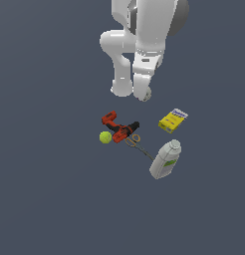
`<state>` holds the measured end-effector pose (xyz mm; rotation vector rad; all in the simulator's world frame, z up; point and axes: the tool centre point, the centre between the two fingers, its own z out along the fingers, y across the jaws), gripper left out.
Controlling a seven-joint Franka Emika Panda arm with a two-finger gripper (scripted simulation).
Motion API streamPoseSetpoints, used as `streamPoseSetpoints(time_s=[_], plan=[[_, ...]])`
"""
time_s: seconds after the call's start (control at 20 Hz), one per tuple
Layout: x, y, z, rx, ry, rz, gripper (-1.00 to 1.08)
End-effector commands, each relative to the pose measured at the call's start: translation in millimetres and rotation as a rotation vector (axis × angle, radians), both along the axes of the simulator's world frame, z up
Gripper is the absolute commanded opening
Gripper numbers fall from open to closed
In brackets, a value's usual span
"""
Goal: Pick up a designated object from a clutter of objects.
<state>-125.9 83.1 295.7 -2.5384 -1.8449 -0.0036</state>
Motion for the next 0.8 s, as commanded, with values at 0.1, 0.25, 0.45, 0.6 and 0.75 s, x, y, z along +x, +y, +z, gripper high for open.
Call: streamPoseSetpoints(time_s=[0.1, 0.25, 0.45, 0.6, 0.75], plan=[[-3.9, -9.3, 31.5, -0.001, 0.0, 0.0, -1.0], [-5.3, -14.0, 47.2, -0.002, 0.0, -0.001, -1.0], [-6.3, -18.3, 61.9, -0.003, 0.0, -0.001, -1.0], [-6.5, -20.1, 68.1, -0.004, 0.0, -0.002, -1.0], [-6.5, -20.8, 70.2, -0.004, 0.0, -0.002, -1.0]])
